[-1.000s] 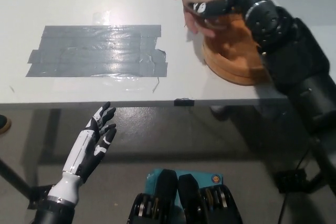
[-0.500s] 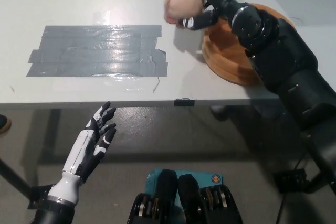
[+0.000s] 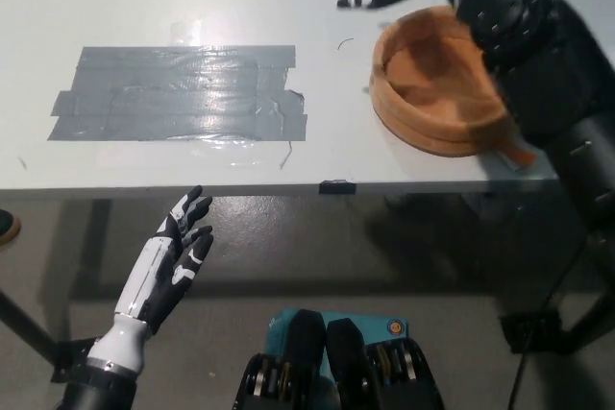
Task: An emotional support dumpling is kept in a soft plate infront in the middle of the desk infront of the robot. The robot extends its right arm to pick up the dumpling and hands it to a person
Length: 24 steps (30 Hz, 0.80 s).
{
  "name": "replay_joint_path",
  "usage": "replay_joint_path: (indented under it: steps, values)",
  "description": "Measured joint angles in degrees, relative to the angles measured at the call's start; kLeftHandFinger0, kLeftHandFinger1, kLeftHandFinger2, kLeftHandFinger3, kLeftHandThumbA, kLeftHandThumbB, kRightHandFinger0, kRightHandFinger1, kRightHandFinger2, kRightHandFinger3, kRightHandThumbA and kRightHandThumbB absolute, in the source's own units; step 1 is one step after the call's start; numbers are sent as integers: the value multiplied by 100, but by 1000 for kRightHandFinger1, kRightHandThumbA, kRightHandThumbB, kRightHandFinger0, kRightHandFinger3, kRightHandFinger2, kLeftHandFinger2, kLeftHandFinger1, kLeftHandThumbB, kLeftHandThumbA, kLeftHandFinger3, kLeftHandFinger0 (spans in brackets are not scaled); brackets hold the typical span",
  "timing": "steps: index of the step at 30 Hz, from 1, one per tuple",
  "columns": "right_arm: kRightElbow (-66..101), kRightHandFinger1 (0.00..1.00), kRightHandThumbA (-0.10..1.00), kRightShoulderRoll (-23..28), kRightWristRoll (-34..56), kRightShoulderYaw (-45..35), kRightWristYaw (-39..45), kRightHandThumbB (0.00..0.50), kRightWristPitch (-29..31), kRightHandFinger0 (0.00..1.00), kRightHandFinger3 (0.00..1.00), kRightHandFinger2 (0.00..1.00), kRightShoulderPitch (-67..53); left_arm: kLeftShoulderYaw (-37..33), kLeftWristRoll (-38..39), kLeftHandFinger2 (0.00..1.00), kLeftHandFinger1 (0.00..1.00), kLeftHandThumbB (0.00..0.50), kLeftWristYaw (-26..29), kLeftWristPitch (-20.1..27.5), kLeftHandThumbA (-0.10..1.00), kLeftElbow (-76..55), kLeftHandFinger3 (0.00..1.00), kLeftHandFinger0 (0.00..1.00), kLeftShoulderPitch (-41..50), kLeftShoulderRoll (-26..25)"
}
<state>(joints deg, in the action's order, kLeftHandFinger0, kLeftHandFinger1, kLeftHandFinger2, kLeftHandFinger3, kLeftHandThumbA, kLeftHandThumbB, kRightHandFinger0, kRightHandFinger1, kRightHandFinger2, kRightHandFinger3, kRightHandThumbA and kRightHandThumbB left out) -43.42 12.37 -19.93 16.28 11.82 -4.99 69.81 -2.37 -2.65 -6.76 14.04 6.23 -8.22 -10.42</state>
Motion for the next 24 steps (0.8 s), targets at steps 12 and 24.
replay_joint_path:
  steps: [12,24]
  values:
    - [2573,1000,1000,183,143,-362,113,406,-263,1000,1000,1000,-1269,-3,-12,1000,1000,267,1,-7,869,65,1000,977,-41,1]
    - [5135,1000,1000,128,454,-425,155,363,-518,1000,1000,1000,-3799,-3,-15,1000,1000,382,2,-6,910,207,1000,1000,-58,1]
